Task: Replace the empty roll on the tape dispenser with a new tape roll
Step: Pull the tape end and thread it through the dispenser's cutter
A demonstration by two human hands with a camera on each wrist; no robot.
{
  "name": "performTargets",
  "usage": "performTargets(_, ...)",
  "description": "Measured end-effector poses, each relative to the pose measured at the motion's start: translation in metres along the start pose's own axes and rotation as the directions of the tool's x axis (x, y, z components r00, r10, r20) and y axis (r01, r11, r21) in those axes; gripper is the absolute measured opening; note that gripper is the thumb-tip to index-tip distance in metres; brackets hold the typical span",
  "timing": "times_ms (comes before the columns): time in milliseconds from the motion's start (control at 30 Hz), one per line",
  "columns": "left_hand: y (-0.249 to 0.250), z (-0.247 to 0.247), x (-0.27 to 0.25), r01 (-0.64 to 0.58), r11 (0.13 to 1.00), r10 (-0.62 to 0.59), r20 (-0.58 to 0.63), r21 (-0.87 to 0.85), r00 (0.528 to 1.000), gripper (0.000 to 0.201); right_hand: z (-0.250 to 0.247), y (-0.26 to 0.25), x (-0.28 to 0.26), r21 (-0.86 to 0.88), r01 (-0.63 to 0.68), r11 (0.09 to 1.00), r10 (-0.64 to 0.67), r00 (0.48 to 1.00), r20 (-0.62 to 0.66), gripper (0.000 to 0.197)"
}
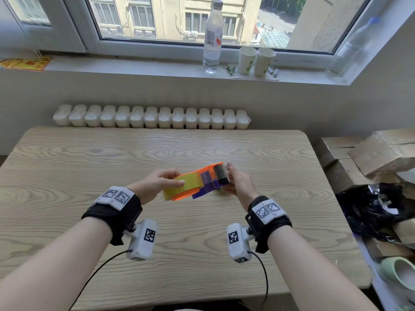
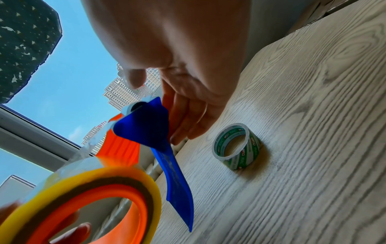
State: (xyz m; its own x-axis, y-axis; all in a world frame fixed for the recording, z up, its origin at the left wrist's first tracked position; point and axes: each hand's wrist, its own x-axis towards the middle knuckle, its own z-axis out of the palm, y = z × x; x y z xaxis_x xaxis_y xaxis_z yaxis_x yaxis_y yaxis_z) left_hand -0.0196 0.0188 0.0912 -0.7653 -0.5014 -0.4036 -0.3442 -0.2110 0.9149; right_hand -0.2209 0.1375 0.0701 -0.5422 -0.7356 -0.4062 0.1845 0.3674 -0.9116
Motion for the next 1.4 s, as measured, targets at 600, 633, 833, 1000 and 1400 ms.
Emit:
performTargets(600,0.000,0.024,0.001,-0.016,0.985,0.051,-0.199,0.174,0.979,0.017,0.040,0.001,-0.026,-0.045,-0.106,0.993,0.113,0.977,0.183,0.031)
performTargets(633,0.001,0.025,0.000,-0.017,0.984,0.052,-0.199,0.178,0.979,0.017,0.042,0.000,-0.027,-0.035,-0.099,0.994,0.104,0.978,0.181,0.030)
performTargets(833,0.003,0.027,-0.002,-0.016,0.956,0.082,-0.213,0.292,0.974,0.019,0.047,-0.003,-0.031,0.056,-0.144,0.988,0.138,0.985,0.103,0.043)
performTargets(1000,-0.012,0.026,0.004,-0.023,0.884,0.090,-0.123,0.467,0.988,0.036,0.050,-0.006,-0.034,0.159,-0.198,0.967,0.189,0.980,0.070,0.039)
performTargets(1400,0.006,0.033,0.000,-0.106,0.994,0.106,-0.148,0.005,0.983,0.030,0.025,0.004,-0.029,0.075,-0.049,0.996,0.045,0.998,0.048,0.037)
